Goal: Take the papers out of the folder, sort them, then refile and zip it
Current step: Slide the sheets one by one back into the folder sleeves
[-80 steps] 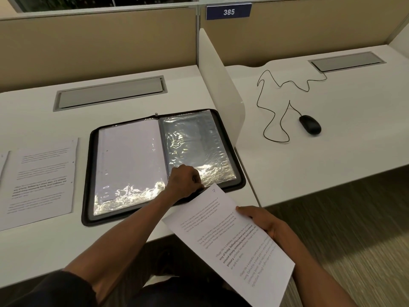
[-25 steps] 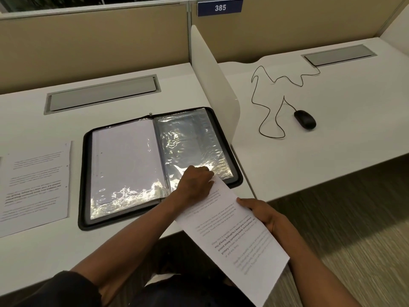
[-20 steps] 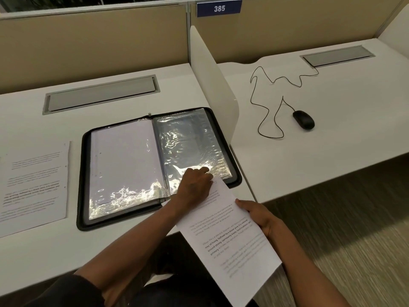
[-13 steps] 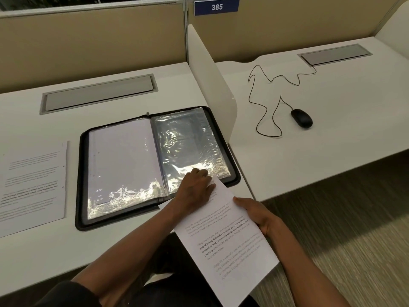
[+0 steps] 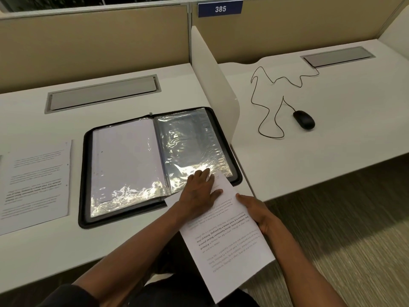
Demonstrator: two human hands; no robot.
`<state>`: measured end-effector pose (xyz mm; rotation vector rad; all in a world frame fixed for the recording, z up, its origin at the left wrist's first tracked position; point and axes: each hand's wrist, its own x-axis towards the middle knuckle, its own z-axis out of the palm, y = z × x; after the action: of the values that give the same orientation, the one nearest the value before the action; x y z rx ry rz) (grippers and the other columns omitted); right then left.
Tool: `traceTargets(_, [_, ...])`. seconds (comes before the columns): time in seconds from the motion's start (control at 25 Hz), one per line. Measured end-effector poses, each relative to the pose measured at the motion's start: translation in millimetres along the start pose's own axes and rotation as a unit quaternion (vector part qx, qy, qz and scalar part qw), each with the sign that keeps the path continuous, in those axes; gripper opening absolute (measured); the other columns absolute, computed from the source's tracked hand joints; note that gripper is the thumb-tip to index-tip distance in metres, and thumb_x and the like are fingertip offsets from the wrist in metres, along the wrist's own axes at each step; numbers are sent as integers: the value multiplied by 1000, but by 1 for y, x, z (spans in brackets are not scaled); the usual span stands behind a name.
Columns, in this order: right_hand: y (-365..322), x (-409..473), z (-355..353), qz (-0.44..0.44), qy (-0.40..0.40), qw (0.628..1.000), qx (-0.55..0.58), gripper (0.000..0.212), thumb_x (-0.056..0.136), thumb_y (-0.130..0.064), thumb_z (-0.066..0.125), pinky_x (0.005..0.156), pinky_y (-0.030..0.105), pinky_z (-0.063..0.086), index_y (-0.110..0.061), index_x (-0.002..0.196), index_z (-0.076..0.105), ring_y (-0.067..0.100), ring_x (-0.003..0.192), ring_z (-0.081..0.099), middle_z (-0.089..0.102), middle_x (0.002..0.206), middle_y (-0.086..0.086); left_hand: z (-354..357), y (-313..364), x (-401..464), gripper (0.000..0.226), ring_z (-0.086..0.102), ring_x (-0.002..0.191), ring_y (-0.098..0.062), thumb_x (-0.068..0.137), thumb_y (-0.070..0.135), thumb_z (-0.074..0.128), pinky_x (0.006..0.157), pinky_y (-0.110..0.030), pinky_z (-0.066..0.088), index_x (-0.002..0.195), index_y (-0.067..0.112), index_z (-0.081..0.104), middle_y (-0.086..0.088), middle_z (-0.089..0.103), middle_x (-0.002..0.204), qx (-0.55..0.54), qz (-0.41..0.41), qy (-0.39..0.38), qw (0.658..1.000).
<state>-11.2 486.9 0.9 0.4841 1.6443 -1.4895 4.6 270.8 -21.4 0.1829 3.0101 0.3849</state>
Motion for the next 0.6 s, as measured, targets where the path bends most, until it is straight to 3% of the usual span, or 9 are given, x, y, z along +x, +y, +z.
traceTargets(0.28, [2,-6,2,-17,36,999,0,27,103,-35,54,80,44,61,-13,106,68,31,90,74,77,98,13,7,4,-6,79,-11,153,-28,98,65,28,122,-55,-1,158,15,13,-9,-5,167,-10,-39,-88,995])
traceTargets(0.4, [10,-1,1,-94,69,987,-114,29,99,-41,58,85,46,61,-15,105,70,24,87,74,77,94,5,14,2,-9,80,-21,151,-27,98,66,27,121,-56,-8,159,21,2,-6,-13,166,-7,-43,-84,996])
traceTargets(0.48, [17,6,-4,-196,176,915,-305,30,94,-48,63,80,40,59,-21,107,65,17,84,70,72,94,-1,17,0,-10,80,-25,149,-27,97,67,26,121,-54,-11,159,24,-2,-6,-18,165,-4,-45,-72,996])
traceTargets(0.56, [23,8,-4,-327,296,789,-428,33,91,-39,68,78,34,54,-20,118,60,18,93,63,65,103,1,21,-3,-10,79,-25,149,-28,97,68,24,121,-52,-12,159,28,-4,-6,-21,164,-5,-51,-66,997])
traceTargets(0.6, [23,10,-1,-390,317,735,-455,35,90,-32,70,81,35,53,-18,121,60,20,100,60,63,111,4,23,-4,-10,78,-23,150,-28,97,68,22,121,-51,-12,159,29,-4,-7,-20,164,-2,-51,-62,997])
